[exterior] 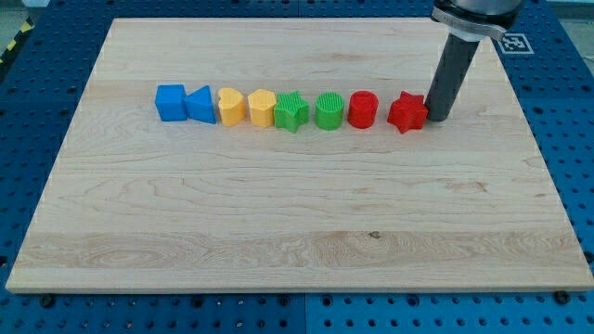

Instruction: Move red blocks towards the top right corner of the board

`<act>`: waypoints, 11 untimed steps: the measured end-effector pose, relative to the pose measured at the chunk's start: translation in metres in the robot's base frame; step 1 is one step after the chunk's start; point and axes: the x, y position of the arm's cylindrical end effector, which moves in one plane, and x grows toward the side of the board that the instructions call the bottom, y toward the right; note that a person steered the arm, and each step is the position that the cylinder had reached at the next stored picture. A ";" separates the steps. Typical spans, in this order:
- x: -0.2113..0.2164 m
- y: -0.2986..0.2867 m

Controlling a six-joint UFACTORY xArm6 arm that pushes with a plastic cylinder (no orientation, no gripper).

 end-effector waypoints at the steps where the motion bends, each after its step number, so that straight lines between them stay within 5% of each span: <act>1: 0.000 0.000; 3: -0.016 0.005; 4: 0.020 0.005; 5: 0.059 -0.023; 7: 0.054 -0.092; 9: 0.012 -0.058; 11: 0.041 -0.038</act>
